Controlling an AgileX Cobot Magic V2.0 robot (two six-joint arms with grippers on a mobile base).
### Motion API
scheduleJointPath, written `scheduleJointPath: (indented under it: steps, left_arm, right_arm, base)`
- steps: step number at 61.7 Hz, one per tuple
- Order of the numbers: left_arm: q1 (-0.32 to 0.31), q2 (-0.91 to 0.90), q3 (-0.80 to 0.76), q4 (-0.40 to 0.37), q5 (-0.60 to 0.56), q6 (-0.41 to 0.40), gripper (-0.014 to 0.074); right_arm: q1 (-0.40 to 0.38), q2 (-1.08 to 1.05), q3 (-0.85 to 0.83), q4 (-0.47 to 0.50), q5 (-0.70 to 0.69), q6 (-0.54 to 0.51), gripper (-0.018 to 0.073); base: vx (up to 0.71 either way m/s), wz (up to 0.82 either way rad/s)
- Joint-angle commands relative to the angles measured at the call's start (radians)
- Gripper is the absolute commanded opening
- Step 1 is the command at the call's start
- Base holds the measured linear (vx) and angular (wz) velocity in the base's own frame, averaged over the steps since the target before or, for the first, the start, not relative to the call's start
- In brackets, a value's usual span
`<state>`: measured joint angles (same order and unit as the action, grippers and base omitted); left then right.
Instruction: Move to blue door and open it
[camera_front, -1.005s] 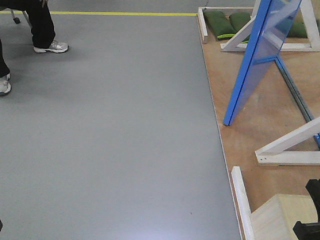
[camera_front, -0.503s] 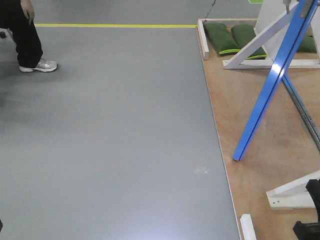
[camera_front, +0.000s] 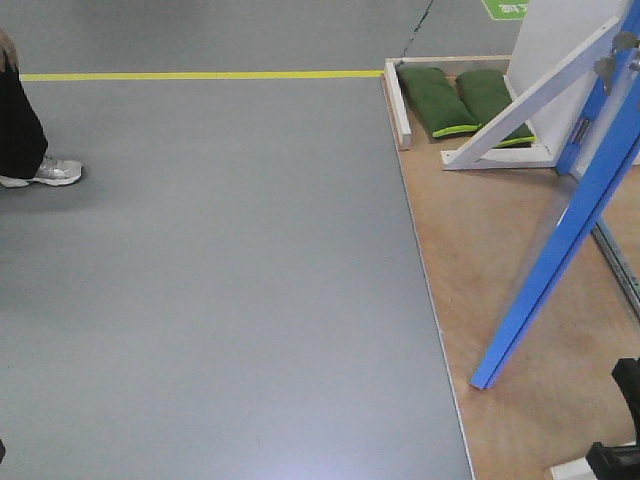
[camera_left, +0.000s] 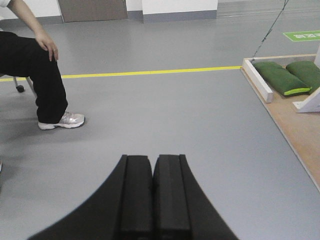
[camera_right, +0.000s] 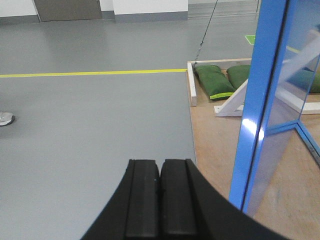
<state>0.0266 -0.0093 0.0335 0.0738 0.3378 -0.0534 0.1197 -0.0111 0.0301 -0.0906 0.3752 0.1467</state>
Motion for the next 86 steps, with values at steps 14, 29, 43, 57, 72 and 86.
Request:
scheduleJointPath:
  steps: [14,29,43,57,72,86]
  left_arm:
    - [-0.002,-0.020,-0.035,0.001,-0.083,-0.004,0.0071]
    - [-0.002,-0.020,-0.035,0.001,-0.083,-0.004,0.0071]
    - [-0.014,-0.020,-0.035,0.001,-0.083,-0.004,0.0071]
    - [-0.014,-0.020,-0.035,0.001,-0.083,-0.004,0.0071]
    - [-0.014,-0.020,-0.035,0.001,-0.083,-0.004,0.0071]
    - [-0.014,-0.020,-0.035,0.001,-0.083,-0.004,0.0071]
  right_arm:
    - [0.000,-0.013,0.009,-0.007,-0.078,-0.007,-0.0004]
    - [0.000,-0.013,0.009,-0.007,-0.078,-0.007,-0.0004]
    - [-0.002,-0.013,0.009,-0.007,-0.078,-0.007,-0.0004]
    - [-0.002,-0.013,0.009,-0.007,-0.078,-0.007,-0.0004]
    - [-0.002,-0.013,0.009,-0.007,-0.078,-0.007,-0.0004]
    - [-0.040,-0.013,0.009,-0.007,-0.078,-0.007,-0.0004]
  base:
    - [0.42,0.00]
    - [0.40,0.01]
    - [0.35,0.04]
    - [0.31,0.03]
    - [0.25,0.03]
    - [0.10,0.00]
